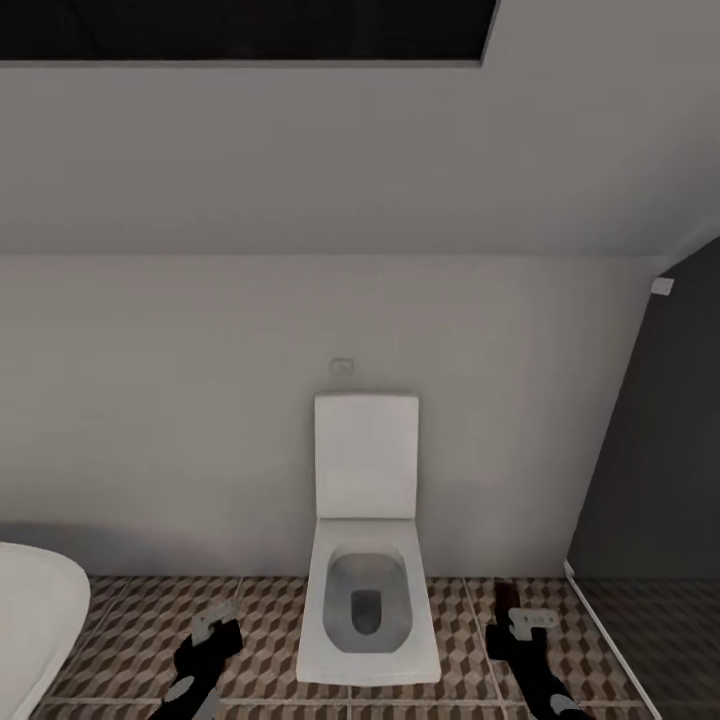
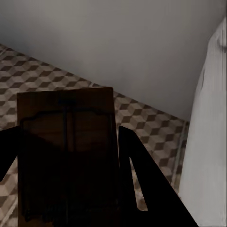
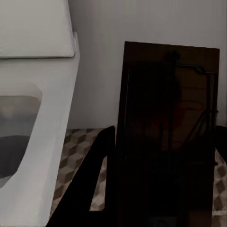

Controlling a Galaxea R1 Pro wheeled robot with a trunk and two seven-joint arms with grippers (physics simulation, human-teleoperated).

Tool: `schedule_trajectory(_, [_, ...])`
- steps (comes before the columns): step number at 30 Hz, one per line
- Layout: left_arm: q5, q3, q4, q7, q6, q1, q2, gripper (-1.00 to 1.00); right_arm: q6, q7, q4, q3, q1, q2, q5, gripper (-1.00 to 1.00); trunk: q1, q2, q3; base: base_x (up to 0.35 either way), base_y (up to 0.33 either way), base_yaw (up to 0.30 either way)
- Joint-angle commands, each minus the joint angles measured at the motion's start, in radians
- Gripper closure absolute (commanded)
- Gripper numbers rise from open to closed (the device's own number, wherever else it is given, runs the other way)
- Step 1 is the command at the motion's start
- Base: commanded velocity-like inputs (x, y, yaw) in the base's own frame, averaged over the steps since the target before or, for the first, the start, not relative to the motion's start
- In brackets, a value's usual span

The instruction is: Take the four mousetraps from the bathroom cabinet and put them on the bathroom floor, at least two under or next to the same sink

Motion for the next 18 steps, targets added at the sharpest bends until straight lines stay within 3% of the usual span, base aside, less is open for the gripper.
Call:
schedule_trajectory(1, [0.004,-0.008,-0.051,0.019,0.044,-0.002,0.008,1.00,-0.002,0.003,-0.005,0.006,-0.012,-0.001,-0.013,1.00,0.004,-0.008,-0.005,0.000,0.000,0.000])
schedule_trajectory(7, [0.004,-0.008,-0.240,0.050,0.187,-0.023,0.034,1.00,0.031,-0.043,-0.013,0.007,-0.093,-0.003,-0.013,1.00,0.027,-0.050,-0.023,0.000,0.000,0.000])
schedule_trajectory(12, [0.004,-0.008,-0.269,0.051,0.323,-0.058,0.037,1.00,0.174,-0.054,-0.016,0.007,-0.163,-0.012,0.002,1.00,0.046,-0.085,-0.039,0.000,0.000,0.000])
schedule_trajectory(18, [0.003,-0.009,-0.274,0.052,0.362,-0.123,0.041,1.00,0.209,-0.056,-0.022,0.006,-0.192,-0.022,0.011,1.00,0.069,-0.127,-0.058,0.000,0.000,0.000])
